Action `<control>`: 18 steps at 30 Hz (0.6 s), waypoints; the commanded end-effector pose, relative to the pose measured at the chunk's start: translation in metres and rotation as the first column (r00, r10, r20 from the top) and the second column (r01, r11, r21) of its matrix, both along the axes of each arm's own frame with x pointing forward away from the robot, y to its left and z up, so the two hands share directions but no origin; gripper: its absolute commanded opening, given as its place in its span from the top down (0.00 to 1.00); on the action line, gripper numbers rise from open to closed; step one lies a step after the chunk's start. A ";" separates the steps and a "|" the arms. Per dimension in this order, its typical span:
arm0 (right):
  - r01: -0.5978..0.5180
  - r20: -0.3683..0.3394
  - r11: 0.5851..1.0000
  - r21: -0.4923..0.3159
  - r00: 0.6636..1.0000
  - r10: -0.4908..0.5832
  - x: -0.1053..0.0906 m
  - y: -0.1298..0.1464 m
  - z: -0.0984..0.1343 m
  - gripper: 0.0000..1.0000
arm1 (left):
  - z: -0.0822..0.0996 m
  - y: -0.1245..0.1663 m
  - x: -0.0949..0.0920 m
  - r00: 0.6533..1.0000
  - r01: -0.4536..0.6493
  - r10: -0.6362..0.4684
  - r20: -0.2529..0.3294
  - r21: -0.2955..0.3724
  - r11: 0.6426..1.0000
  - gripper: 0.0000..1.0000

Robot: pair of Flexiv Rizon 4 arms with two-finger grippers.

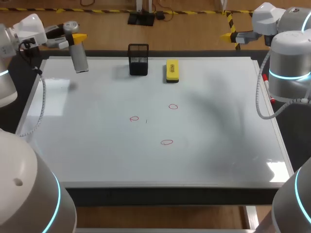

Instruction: Pick up the inspection probe, press it on each red-marked spot on the whiteboard one by one, put down the probe, pick up the eraser, and wipe off all the red marks.

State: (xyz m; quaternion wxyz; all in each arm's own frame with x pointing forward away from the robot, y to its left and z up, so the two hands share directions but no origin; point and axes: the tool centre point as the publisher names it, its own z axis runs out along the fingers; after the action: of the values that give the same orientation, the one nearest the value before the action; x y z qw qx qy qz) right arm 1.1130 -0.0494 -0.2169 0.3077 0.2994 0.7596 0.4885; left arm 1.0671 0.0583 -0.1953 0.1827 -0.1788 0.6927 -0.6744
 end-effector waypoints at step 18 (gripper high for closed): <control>-0.129 -0.036 0.989 -0.067 0.991 0.127 0.003 0.010 -0.004 0.00 | 0.000 0.001 0.000 1.000 0.000 0.000 0.002 -0.001 1.000 1.00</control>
State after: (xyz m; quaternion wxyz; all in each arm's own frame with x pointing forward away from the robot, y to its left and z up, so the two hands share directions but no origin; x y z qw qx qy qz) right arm 1.1086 -0.0364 -0.2224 0.3011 0.2673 0.7749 0.4872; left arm 1.0668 0.0588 -0.1956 0.1828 -0.1784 0.6921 -0.6751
